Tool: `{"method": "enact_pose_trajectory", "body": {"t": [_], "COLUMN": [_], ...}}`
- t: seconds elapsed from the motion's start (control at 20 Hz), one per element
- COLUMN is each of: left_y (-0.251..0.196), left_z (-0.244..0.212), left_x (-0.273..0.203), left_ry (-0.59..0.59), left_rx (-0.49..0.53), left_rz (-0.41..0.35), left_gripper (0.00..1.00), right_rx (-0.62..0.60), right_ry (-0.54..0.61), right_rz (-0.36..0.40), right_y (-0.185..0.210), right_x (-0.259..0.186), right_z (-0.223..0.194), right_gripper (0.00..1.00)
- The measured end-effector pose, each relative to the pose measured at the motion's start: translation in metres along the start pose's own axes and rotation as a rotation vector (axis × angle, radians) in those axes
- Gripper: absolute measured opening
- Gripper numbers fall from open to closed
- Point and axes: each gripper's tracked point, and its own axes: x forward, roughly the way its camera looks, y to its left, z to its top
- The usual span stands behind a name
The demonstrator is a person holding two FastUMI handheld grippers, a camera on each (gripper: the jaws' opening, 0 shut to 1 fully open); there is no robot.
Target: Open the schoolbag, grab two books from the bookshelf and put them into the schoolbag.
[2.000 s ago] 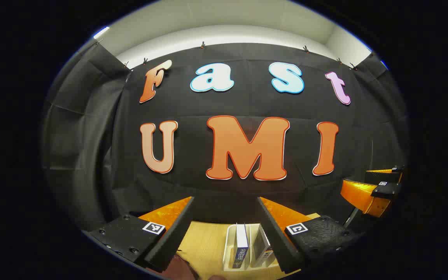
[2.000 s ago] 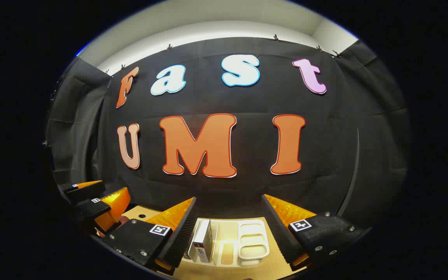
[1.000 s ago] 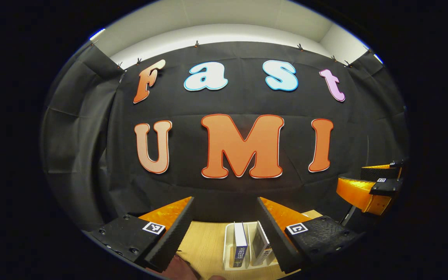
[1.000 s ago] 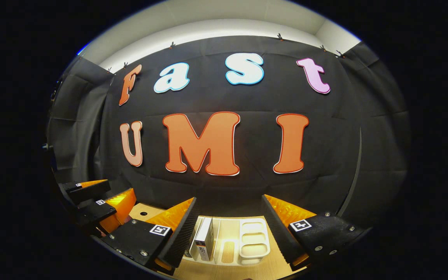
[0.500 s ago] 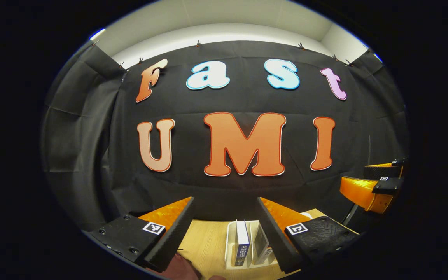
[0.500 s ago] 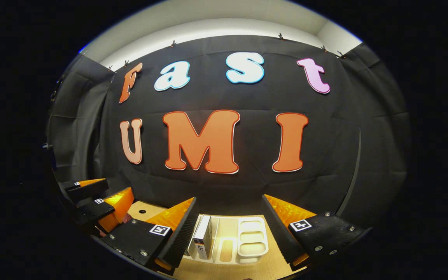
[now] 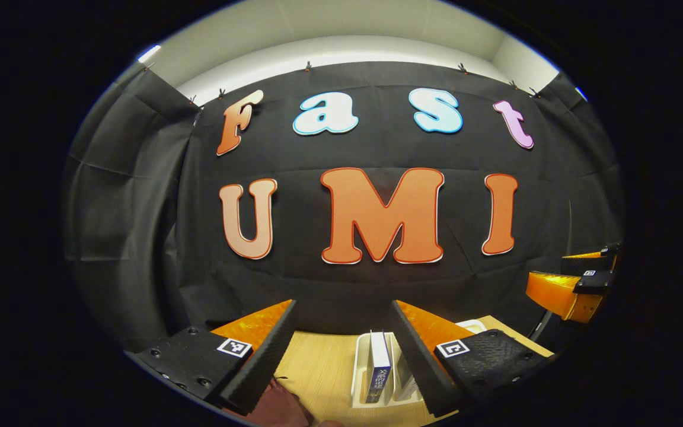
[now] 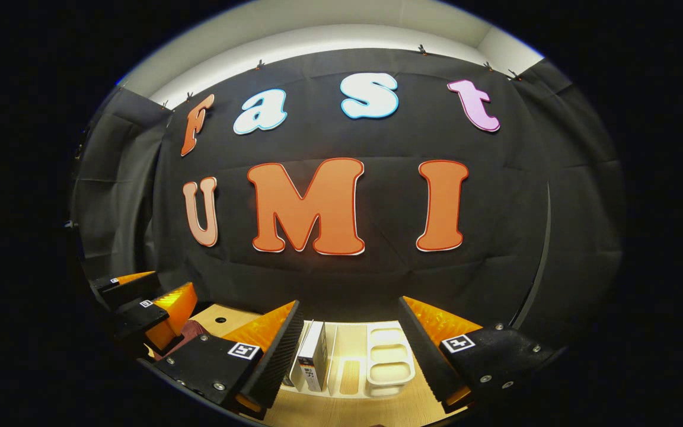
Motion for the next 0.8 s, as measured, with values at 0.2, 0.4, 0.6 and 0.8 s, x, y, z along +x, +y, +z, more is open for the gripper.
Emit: {"method": "enact_pose_trajectory", "body": {"t": [0.2,0.4,0.6,0.8], "left_y": [0.002,0.007,0.014,0.032], "left_z": [-0.004,-0.016,-0.036,-0.081], "left_x": [-0.001,-0.001,0.001,0.005], "left_ry": [0.005,0.023,0.055,0.150], "left_rx": [-0.007,0.020,0.094,0.200], "left_rz": [0.009,0.035,0.057,0.093], "left_gripper": [0.97,0.97,0.99,0.96], "right_rx": [0.008,0.003,0.009,0.008], "right_ry": [0.004,0.009,0.007,0.029], "right_rz": [0.002,0.002,-0.012,-0.042], "right_y": [0.000,-0.003,-0.017,-0.038], "right_x": [0.001,0.002,0.007,0.019], "right_z": [-0.003,-0.008,-0.009,-0.021], "right_gripper": [0.95,0.95,0.95,0.95]}}
